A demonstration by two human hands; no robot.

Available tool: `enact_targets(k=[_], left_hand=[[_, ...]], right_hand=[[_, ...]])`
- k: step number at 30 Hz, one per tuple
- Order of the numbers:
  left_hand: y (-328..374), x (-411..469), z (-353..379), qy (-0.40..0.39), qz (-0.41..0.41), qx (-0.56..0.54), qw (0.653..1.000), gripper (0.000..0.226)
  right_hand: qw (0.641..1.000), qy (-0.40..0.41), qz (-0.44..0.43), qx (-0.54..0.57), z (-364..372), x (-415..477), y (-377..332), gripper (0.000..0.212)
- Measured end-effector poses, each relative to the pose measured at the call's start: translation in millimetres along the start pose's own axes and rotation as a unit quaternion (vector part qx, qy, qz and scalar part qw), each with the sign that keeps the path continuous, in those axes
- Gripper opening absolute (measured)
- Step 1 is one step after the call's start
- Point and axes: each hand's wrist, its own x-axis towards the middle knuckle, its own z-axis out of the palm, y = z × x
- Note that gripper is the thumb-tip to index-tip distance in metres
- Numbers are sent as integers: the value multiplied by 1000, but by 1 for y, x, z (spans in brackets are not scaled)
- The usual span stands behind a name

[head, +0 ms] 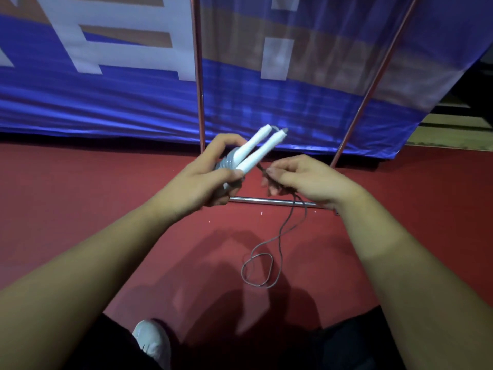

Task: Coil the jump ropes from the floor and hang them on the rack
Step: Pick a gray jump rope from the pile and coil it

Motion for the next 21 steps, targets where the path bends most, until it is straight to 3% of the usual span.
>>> enact_targets(k=[4,7,11,13,17,21], left_hand=[[5,7,-9,91,-25,-24,995,17],[7,9,-16,141,-39,-6,989,15],[10,9,-12,175,-20,14,984,7],[12,10,-11,179,-19,18,984,18],[8,12,-13,194,-54,31,979,2],[6,16,-15,228,-86,28,970,11]], right_hand=[[999,-14,-7,37,6,-4,-4,25],[1000,8,-4,12,7,-5,-2,17],[997,53,-14,-55,10,-7,-1,7],[994,71,-10,-82,8,-11,-2,10],[994,91,-1,-60,2,-16,-6,10],[996,78,6,-31,4,-23,-10,12]])
